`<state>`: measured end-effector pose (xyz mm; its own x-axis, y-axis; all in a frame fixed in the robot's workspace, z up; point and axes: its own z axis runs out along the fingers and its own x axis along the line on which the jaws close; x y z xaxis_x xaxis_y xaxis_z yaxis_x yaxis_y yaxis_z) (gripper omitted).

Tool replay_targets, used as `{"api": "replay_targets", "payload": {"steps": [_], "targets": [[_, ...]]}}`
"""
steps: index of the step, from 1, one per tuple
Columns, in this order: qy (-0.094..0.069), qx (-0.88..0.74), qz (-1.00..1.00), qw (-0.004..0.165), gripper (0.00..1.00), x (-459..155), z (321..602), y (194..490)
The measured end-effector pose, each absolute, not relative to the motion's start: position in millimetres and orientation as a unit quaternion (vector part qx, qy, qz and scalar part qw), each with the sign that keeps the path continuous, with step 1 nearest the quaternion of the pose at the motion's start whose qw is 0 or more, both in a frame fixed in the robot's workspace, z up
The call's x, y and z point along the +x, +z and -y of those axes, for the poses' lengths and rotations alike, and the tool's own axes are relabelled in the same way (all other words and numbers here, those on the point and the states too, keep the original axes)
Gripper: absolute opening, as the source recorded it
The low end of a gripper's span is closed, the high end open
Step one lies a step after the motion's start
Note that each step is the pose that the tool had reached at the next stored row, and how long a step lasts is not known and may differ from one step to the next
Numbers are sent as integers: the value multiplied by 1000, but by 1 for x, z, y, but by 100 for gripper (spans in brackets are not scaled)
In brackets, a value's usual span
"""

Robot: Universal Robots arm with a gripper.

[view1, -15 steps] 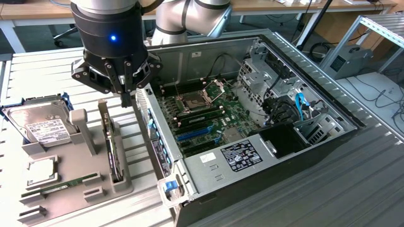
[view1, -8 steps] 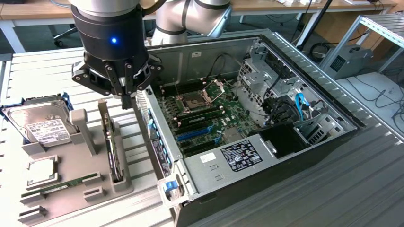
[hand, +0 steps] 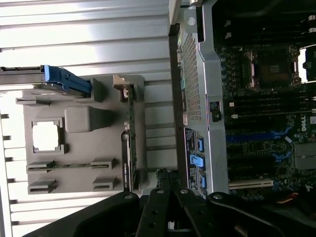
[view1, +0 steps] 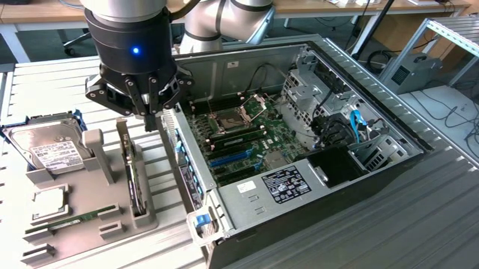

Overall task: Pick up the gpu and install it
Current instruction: 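Reach for the gpu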

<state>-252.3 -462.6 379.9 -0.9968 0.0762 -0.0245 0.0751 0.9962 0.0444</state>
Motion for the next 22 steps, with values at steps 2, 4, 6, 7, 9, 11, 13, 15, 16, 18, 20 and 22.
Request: {"api": "replay_targets", "payload": {"steps": [2,4,6,7,9,11,13,15,16,18,20,22], "targets": [[22,38,-999,13,11,-252,463,380],[22,38,-999,13,11,-253,464,380],[22,38,-999,13,11,-253,466,379],[22,38,-999,13,11,-253,466,379],[22,38,-999,13,11,-253,467,379],[22,38,-999,13,11,-254,468,379],[22,38,-999,13,11,-254,469,379],[22,38,-999,13,11,-255,470,379],[22,38,-999,13,11,-255,471,379],[22,38,-999,13,11,-256,472,379],[22,38,-999,13,11,-258,473,379],[22,38,-999,13,11,-259,474,378]]}}
